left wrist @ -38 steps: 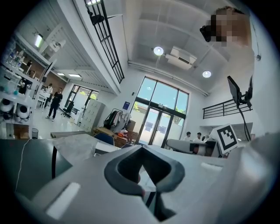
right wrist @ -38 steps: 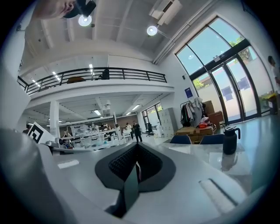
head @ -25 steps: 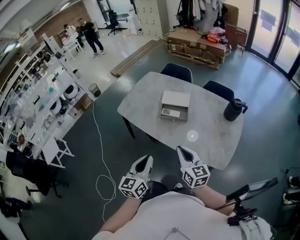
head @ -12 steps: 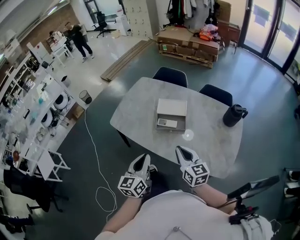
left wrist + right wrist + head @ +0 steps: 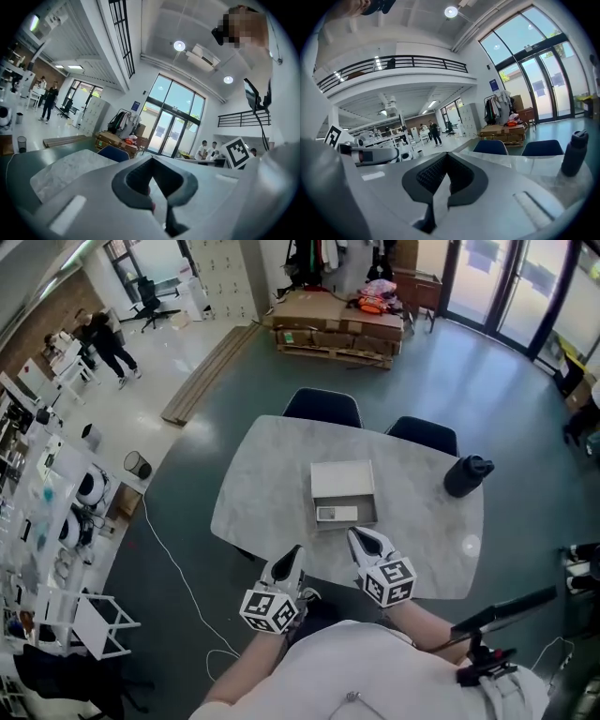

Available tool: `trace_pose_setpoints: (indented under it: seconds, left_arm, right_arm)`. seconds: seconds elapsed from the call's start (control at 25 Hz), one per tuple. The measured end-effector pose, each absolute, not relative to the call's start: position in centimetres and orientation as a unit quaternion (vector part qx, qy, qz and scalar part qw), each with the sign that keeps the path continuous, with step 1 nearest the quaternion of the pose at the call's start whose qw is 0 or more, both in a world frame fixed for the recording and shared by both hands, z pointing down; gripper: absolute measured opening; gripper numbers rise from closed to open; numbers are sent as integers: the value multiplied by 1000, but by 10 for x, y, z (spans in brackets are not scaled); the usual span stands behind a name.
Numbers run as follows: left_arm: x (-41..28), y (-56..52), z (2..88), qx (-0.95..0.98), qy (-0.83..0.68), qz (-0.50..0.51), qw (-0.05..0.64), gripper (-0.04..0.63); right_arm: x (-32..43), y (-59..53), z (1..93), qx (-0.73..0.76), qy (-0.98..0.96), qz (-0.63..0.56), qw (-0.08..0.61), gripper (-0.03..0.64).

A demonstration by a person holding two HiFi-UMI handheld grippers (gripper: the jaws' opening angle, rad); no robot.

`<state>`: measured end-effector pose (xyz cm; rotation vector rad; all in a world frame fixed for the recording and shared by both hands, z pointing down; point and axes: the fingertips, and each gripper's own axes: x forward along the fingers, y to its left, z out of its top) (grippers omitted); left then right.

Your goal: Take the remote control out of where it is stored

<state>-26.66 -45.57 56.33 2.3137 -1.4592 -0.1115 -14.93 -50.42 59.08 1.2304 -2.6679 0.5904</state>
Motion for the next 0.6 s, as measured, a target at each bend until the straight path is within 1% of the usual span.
trace_pose_setpoints:
  seconds: [0.2,0.48,0.6]
  left_arm:
    - [-287,-484,566,857,-483,-26,179,0]
    - [-316,-494,583,833,-506,-39,221,0]
    - [-319,-495,579,822,-520,-46,226,0]
  right_arm:
    - [-162,-539,598,445,-869,202,77,28]
    - [-174,-556,615,440,-865,215,109,28]
    - [-178,-569,618,426,-869,218,124,28]
